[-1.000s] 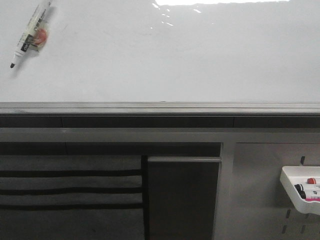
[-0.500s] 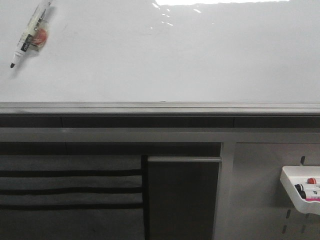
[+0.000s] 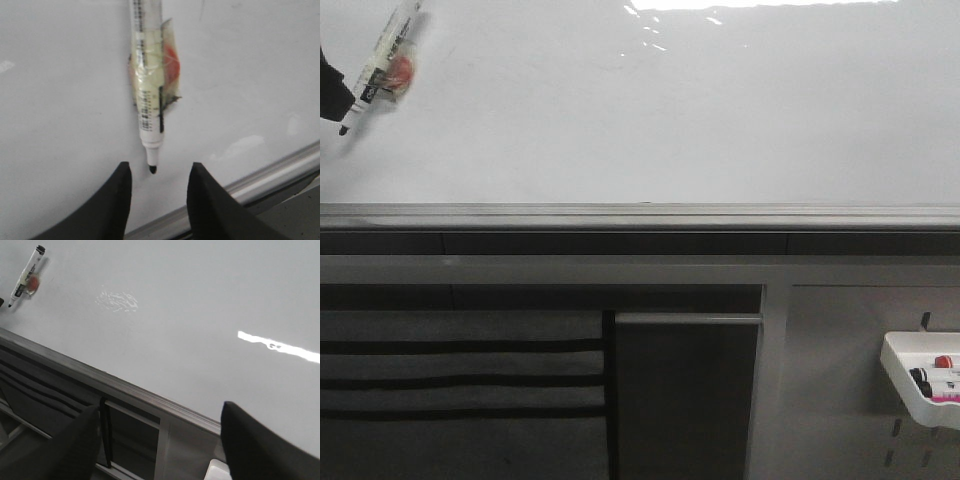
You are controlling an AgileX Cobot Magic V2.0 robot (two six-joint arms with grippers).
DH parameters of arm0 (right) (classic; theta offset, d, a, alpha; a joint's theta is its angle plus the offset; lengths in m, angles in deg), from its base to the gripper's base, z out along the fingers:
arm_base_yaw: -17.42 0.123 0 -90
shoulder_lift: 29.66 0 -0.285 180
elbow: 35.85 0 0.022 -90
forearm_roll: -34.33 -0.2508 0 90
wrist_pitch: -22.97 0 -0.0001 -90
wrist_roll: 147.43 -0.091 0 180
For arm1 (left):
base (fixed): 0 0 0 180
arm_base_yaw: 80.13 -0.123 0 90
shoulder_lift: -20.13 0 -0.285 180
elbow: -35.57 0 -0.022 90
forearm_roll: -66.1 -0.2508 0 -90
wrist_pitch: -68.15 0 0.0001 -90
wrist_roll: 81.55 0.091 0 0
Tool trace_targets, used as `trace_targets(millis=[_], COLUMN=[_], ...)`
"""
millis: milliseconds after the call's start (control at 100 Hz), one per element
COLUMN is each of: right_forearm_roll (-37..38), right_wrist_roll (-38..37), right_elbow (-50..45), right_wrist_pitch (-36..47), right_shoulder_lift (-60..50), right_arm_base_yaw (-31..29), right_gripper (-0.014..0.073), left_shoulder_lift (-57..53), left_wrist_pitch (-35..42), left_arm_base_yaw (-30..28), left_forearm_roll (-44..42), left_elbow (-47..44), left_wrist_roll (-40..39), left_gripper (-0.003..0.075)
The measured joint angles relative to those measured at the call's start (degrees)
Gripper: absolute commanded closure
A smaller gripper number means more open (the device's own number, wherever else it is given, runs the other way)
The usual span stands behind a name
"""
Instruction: Write number 3 on whiteboard
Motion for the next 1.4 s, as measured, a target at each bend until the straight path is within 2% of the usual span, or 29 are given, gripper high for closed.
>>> trace_targets(millis=[260, 530, 890, 1110, 1230, 1400], right_forearm_roll=[0.0, 0.0, 0.0, -0.4, -3.7, -7.6], right_wrist_roll=[0.0, 0.0, 0.1, 0.1, 0.1, 0.1], right_elbow=[0.0, 0.0, 0.0, 0.0, 0.7, 5.3], right_wrist_pitch=[-0.1, -0.3, -0.3, -0.3, -1.6, -10.1], right_shoulder_lift=[0.0, 0.0, 0.0, 0.0, 0.7, 6.8], right_arm_base_yaw=[0.0, 0.0, 0.0, 0.0, 0.0, 0.0], right_gripper=[0.0137, 0.0137, 0.0137, 0.0137, 0.0137, 0.0137], left_shoulder_lift=[6.0, 8.4, 8.4, 8.4, 7.4, 1.5], left_wrist_pitch=[7.1, 10.3, 10.7, 10.7, 7.7, -4.4], left_arm_base_yaw=[-0.6, -0.6, -0.6, -0.6, -0.4, 2.0], left_forearm_roll=[-0.1, -1.3, -1.5, -1.5, -2.1, -2.7], left_elbow=[1.3, 1.3, 1.3, 1.3, 1.3, 3.2], left_wrist_roll=[0.0, 0.0, 0.0, 0.0, 0.0, 0.3], left_gripper=[0.049, 0.0496, 0.0737, 0.0738, 0.0738, 0.0738])
